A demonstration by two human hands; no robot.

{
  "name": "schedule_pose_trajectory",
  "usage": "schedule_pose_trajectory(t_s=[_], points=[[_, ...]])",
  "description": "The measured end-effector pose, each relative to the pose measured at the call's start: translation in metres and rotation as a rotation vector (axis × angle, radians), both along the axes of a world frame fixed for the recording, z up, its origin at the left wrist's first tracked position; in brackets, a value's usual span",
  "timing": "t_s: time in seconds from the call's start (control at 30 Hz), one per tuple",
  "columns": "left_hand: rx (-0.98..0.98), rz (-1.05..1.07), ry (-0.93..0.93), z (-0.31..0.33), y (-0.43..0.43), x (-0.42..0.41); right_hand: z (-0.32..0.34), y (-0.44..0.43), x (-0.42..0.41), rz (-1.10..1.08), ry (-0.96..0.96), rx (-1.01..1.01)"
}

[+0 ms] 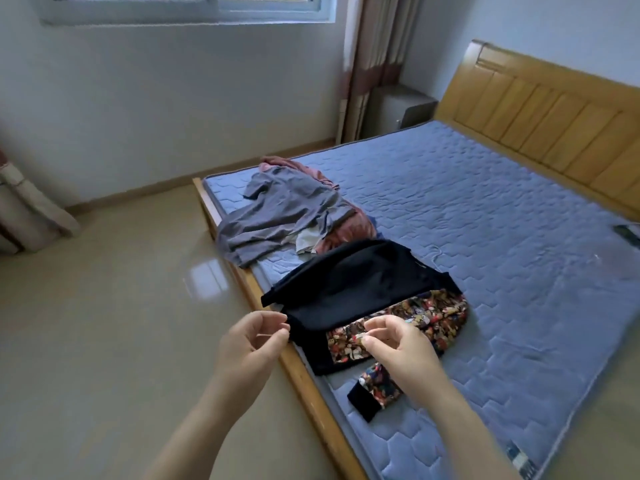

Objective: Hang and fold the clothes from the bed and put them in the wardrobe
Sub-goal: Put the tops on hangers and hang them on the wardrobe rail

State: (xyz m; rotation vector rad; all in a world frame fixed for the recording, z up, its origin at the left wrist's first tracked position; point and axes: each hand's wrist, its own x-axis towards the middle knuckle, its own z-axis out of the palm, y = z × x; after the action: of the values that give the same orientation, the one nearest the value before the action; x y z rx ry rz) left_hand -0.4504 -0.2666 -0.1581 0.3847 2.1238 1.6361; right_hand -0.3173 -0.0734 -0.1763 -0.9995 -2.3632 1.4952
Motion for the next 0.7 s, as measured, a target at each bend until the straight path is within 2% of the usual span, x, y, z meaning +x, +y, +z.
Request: schedule_pose_trajectory(t_s=[0.17,0.47,0.7], points=[[-0.002,-0.132,0.018,-0.009,0.063,-0.044,-0.017,0.051,-0.016,-0.178,0.016,-0.009],[-0.075,-0.329,0.071,-0.006,0.182,-0.110,-0.019,0.150,-0.058,-0.334,0.030,-0.018],[-0.123,-0.478,0.087,-0.023,0.258,-0.156,-0.026,0.188,-0.078,-0.459,-0.022,-0.032]])
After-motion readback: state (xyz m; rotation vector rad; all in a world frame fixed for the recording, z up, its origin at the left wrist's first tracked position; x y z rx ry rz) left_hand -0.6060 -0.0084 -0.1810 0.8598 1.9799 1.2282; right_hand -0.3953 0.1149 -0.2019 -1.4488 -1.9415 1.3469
